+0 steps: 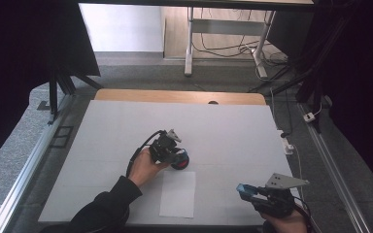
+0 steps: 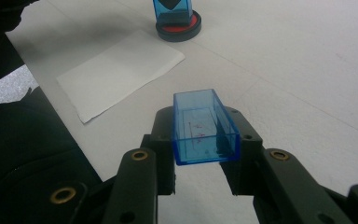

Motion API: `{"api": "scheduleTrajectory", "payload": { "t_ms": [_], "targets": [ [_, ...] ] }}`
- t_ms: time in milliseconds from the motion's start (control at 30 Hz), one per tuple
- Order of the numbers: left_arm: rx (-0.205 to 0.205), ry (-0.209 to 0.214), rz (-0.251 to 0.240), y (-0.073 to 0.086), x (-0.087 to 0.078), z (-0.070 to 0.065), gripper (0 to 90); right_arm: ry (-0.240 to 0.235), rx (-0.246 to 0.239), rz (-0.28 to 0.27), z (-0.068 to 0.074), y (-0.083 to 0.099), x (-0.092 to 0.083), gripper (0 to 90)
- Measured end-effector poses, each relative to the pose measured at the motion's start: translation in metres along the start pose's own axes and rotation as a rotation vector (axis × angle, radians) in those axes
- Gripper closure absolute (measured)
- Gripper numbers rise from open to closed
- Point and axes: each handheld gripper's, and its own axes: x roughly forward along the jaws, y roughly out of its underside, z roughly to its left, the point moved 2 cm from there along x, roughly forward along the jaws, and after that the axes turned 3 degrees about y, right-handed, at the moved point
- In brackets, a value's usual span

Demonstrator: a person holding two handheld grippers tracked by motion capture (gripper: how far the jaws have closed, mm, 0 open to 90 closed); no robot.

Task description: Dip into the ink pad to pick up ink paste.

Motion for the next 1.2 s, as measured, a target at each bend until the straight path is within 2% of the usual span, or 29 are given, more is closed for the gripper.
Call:
{"api": "scheduleTrajectory", "payload": {
  "t_ms": [267, 633, 833, 1100, 1200],
  "targets": [
    [0.024, -0.018, 0.006, 0.0, 0.001, -0.003, 70.4, 0.002, -0.003, 0.007, 0.0, 0.0, 0.0, 68.5],
    [-0.02, 0.008, -0.006, 0.002, 0.001, 0.001, 70.5, 0.0, -0.003, 0.006, 0.001, 0.0, 0.0, 68.5],
    [-0.029, 0.017, -0.008, 0.003, 0.001, 0.003, 70.5, 0.001, -0.003, 0.007, 0.001, 0.0, 0.001, 68.6],
    [0.016, -0.042, 0.017, -0.001, 0.003, -0.006, 70.5, 0.003, -0.003, 0.008, 0.001, 0.0, 0.001, 68.6],
    [0.043, -0.077, 0.032, -0.002, 0.004, -0.012, 70.5, 0.004, -0.002, 0.007, 0.001, 0.0, 0.001, 68.6]
  ]
}}
